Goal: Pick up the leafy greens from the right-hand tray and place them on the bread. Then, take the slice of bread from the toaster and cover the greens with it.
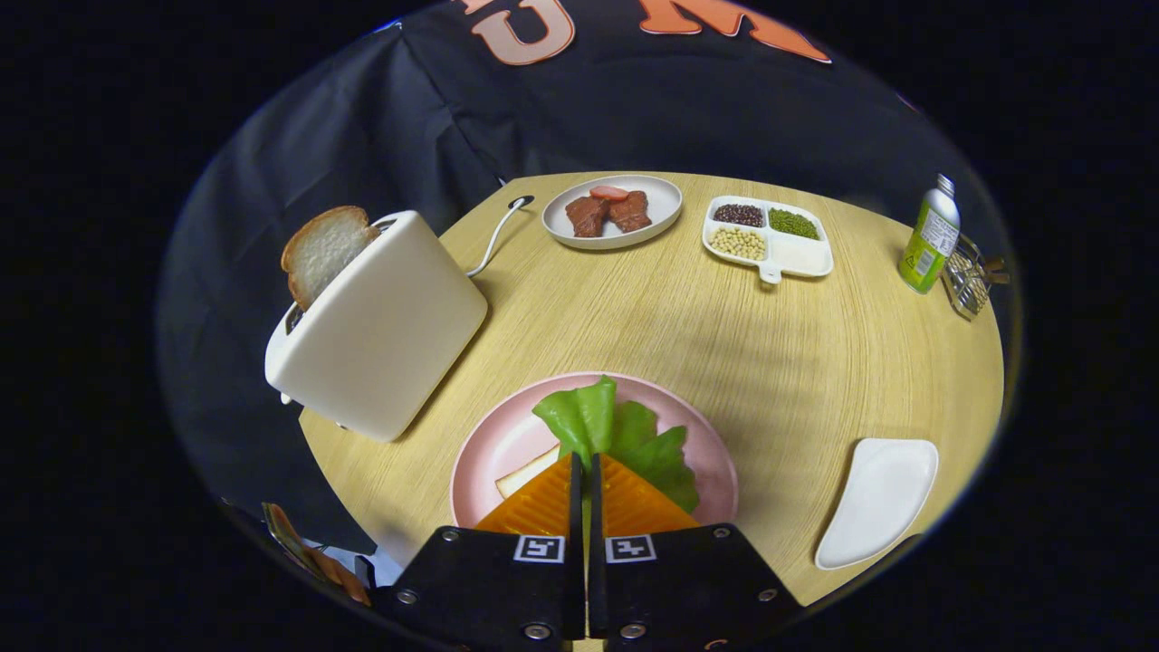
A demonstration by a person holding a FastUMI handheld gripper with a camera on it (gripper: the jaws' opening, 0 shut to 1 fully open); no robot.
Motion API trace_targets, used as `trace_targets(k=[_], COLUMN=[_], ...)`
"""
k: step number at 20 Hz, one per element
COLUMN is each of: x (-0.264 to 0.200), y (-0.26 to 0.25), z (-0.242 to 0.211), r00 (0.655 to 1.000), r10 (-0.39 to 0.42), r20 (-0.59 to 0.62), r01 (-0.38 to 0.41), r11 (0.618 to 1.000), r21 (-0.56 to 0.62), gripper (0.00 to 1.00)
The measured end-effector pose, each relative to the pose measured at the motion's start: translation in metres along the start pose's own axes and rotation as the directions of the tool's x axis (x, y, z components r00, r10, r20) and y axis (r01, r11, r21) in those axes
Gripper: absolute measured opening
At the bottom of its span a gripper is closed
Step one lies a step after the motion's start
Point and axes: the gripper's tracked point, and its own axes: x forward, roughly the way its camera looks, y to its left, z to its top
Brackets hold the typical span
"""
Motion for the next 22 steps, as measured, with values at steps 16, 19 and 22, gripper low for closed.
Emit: trace_targets(k=[16, 19, 22], x=[0.005, -0.004, -0.018], y=[-0.001, -0.003, 0.001], z=[-0.002, 0.014, 0.033], r00=[0.999, 0.999, 0.998], r10=[-0.034, -0.047, -0.040], r20=[-0.040, 0.004, 0.045], r01=[0.034, 0.047, 0.039], r11=[0.999, 0.999, 0.999], r21=[0.005, 0.015, 0.024], gripper=[0.44, 0.57, 0.68])
